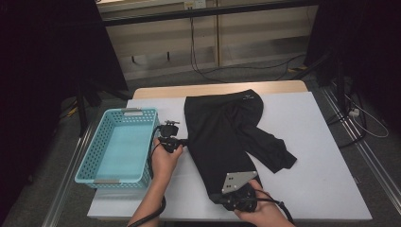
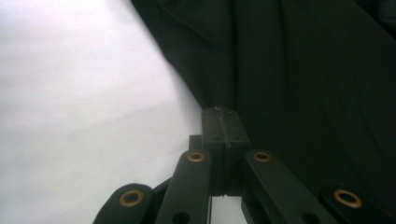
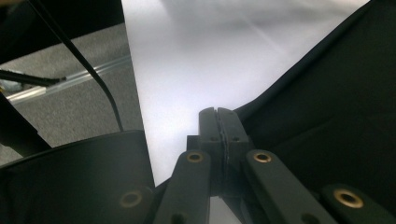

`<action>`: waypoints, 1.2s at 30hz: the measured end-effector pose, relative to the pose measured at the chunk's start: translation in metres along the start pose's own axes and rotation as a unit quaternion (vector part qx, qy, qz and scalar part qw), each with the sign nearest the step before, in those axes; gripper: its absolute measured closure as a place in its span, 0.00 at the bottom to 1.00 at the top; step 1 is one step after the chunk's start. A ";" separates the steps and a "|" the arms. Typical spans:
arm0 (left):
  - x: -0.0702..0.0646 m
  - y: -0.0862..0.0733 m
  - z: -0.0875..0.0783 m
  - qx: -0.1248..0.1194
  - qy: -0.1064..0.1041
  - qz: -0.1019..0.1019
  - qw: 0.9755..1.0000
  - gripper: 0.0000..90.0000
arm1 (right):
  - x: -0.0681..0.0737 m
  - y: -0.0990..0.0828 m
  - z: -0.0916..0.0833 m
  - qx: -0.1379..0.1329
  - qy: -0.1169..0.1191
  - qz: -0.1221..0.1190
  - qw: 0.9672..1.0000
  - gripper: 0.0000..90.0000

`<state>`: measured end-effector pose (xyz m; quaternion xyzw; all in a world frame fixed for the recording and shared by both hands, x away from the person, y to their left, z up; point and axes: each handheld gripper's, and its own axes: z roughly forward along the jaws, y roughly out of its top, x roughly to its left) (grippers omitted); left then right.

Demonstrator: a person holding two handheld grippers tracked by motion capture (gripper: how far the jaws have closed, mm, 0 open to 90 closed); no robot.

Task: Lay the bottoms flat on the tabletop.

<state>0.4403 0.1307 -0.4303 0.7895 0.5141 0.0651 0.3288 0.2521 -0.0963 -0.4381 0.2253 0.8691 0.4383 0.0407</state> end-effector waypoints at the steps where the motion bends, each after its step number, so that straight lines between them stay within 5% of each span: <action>1: 0.001 0.001 -0.002 0.000 0.004 0.002 1.000 1.00 | 0.002 0.001 0.003 0.004 0.002 -0.003 1.000 1.00; 18: 0.021 0.006 -0.017 0.000 0.046 0.009 0.999 1.00 | 0.028 0.031 0.060 0.005 0.028 -0.019 0.999 1.00; 20: 0.020 0.005 -0.016 0.000 0.039 0.008 0.999 1.00 | 0.027 0.033 0.065 0.014 0.019 -0.019 1.000 0.94; 22: 0.018 0.003 -0.015 -0.003 0.034 0.016 0.999 1.00 | 0.025 0.033 0.066 0.016 0.021 -0.009 1.000 0.77; 24: 0.016 0.000 -0.014 -0.010 0.032 0.021 0.999 0.94 | 0.021 0.031 0.060 0.023 0.002 -0.009 1.000 0.64; 27: 0.014 -0.004 -0.010 -0.018 0.020 0.020 0.999 0.67 | 0.010 0.028 0.043 0.019 -0.028 -0.002 0.999 0.57; 29: 0.013 -0.007 -0.010 -0.022 0.018 0.041 0.999 0.53 | -0.004 0.025 0.028 0.013 -0.057 0.011 0.998 0.55; 36: 0.004 -0.015 -0.008 -0.052 0.000 0.062 0.997 0.29 | -0.054 0.002 -0.014 0.013 -0.149 0.056 0.987 0.59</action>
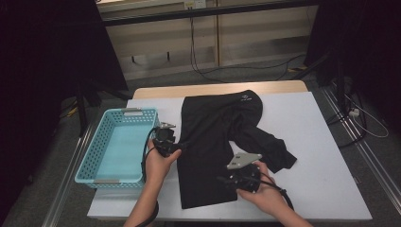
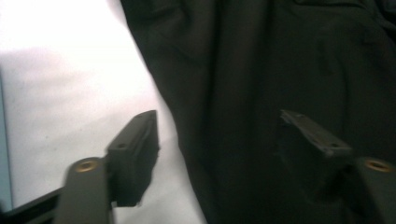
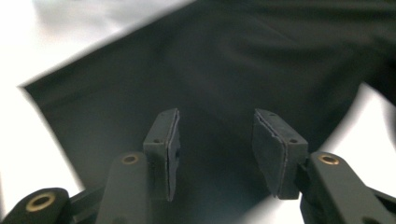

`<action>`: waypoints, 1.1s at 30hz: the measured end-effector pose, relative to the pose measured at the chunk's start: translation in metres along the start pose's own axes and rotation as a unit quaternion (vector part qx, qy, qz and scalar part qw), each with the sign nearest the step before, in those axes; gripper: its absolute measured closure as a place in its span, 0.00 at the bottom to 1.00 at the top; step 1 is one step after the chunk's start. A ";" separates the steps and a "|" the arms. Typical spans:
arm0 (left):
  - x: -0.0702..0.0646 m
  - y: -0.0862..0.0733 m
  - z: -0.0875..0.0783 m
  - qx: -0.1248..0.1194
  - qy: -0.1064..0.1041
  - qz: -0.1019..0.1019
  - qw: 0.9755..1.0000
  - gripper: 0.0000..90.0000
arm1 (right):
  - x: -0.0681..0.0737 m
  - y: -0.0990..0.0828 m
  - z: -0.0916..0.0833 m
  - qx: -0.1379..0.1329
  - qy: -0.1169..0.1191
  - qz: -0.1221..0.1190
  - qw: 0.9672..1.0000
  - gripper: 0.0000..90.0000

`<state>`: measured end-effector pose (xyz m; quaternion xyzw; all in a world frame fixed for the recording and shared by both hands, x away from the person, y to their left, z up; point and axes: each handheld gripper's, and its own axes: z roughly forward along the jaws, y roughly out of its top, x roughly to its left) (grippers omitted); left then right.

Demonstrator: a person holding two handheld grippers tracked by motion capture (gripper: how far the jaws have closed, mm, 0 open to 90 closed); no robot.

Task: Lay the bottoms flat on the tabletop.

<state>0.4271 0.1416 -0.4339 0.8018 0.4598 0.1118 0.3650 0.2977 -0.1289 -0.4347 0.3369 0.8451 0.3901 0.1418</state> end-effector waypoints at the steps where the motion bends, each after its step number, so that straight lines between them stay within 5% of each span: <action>1: -0.001 -0.001 0.000 -0.003 -0.003 0.002 1.000 0.27 | -0.006 -0.004 0.000 0.004 -0.008 0.003 1.000 0.60; 8: 0.000 -0.006 -0.004 -0.005 0.004 0.010 1.000 0.24 | -0.020 -0.021 0.008 0.017 -0.003 0.044 0.999 0.66; 16: 0.004 -0.007 -0.009 -0.010 0.016 0.012 1.000 0.22 | -0.027 -0.021 0.005 0.027 -0.002 0.040 0.999 0.98; 23: 0.004 -0.005 -0.010 -0.017 0.018 0.009 1.000 0.21 | -0.025 -0.025 -0.003 0.030 0.023 0.048 0.998 0.99; 33: 0.000 -0.007 -0.006 -0.011 0.015 0.012 1.000 0.21 | -0.014 -0.028 -0.008 0.035 0.028 0.035 0.998 0.99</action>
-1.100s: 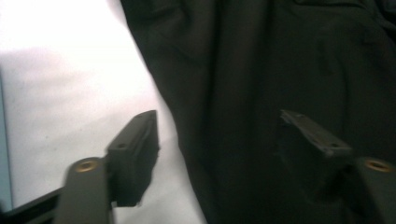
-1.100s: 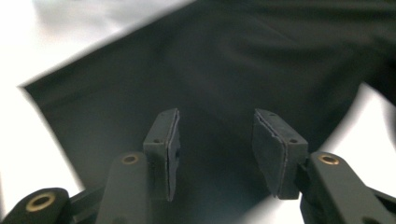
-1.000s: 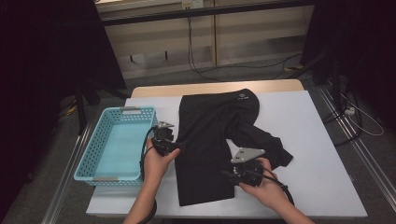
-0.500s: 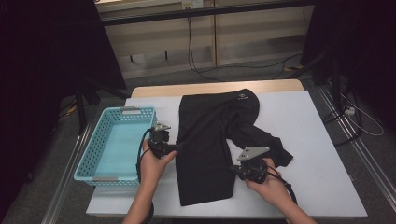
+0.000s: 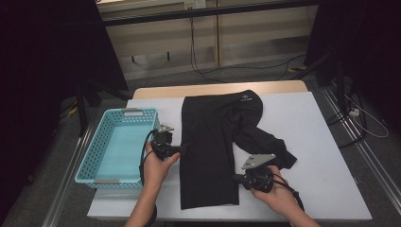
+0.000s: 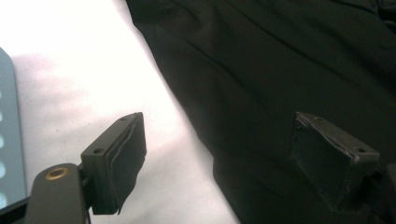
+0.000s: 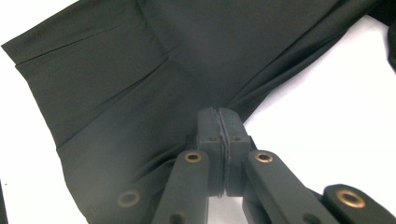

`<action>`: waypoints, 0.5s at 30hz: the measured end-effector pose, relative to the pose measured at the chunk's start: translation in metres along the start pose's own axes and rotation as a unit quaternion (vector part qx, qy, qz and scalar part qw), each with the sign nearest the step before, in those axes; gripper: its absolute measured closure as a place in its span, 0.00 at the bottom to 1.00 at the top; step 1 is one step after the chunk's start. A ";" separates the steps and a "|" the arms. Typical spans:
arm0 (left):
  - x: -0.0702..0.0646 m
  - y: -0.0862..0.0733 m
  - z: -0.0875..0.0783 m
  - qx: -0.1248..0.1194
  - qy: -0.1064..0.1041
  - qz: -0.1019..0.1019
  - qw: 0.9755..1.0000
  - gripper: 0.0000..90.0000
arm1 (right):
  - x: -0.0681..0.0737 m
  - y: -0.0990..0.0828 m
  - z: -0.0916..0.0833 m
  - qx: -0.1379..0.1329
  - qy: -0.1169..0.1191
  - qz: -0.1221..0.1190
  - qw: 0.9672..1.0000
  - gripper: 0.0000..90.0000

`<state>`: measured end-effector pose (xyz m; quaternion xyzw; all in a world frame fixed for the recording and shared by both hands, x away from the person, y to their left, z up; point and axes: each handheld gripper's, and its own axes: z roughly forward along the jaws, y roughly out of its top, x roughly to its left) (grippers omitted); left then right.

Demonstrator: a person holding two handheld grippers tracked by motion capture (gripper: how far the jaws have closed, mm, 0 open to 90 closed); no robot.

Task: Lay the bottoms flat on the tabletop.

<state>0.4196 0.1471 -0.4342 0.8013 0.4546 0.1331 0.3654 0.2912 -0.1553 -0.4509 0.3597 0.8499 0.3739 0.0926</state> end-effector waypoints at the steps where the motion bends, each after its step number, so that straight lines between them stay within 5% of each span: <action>1: 0.000 0.000 0.000 -0.001 -0.001 0.002 1.000 0.21 | 0.001 0.000 0.000 0.000 -0.001 -0.003 1.000 0.99; 8: -0.004 -0.001 0.001 0.003 -0.008 0.002 1.000 0.20 | -0.005 -0.001 -0.006 -0.017 -0.017 -0.007 1.000 0.74; 15: -0.007 0.000 0.001 0.003 -0.013 0.007 1.000 0.19 | -0.018 -0.003 -0.017 -0.032 -0.039 0.003 0.999 0.66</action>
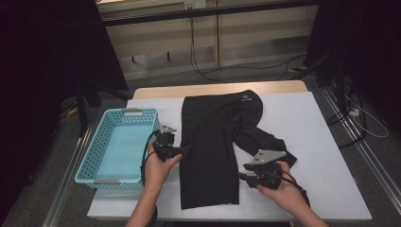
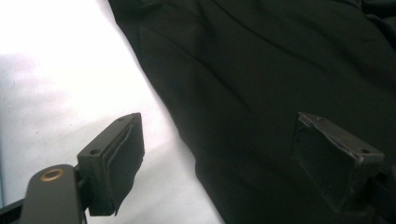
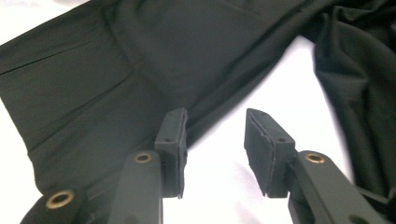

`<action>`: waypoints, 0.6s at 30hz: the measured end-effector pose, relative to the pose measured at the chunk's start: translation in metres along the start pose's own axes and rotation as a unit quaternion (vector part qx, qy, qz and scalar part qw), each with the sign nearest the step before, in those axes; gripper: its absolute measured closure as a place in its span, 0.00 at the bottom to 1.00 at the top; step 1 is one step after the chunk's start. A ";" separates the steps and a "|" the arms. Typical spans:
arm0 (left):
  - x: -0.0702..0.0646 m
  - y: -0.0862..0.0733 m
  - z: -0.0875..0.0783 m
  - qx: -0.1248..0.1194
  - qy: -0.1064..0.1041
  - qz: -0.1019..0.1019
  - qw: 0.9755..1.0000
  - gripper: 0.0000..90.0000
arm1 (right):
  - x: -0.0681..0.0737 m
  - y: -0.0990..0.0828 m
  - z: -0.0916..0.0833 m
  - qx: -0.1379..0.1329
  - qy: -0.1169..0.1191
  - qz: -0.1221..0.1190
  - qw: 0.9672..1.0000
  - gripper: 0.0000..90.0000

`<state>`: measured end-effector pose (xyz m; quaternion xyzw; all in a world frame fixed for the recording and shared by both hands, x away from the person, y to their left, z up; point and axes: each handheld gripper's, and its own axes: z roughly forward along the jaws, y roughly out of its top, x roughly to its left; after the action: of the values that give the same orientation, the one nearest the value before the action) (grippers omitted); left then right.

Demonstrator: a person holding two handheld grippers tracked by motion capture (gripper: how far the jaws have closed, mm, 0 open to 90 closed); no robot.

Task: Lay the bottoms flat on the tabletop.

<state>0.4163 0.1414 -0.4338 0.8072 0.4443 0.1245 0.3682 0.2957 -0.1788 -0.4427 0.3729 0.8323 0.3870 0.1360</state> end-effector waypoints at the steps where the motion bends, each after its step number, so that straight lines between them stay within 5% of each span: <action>1: -0.001 0.000 0.000 -0.002 0.000 -0.001 1.000 0.19 | 0.000 -0.001 0.000 0.002 0.001 -0.002 1.000 0.66; 7: -0.003 0.000 -0.003 -0.001 -0.004 0.009 1.000 0.19 | -0.005 0.002 -0.003 0.003 -0.024 -0.016 1.000 0.62; 10: -0.005 0.000 -0.003 -0.002 -0.007 0.010 1.000 0.18 | -0.020 0.002 -0.010 -0.003 -0.063 -0.012 0.998 0.57; 14: -0.006 0.000 -0.003 -0.004 -0.009 0.008 1.000 0.18 | -0.035 -0.003 -0.015 -0.006 -0.074 0.001 0.997 0.58; 18: -0.008 0.001 -0.003 -0.007 -0.009 0.008 1.000 0.18 | -0.049 -0.012 -0.009 0.019 -0.101 -0.001 0.995 0.63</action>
<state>0.4114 0.1361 -0.4300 0.8092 0.4337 0.1236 0.3766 0.3180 -0.2244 -0.4488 0.4118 0.8218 0.3317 0.2124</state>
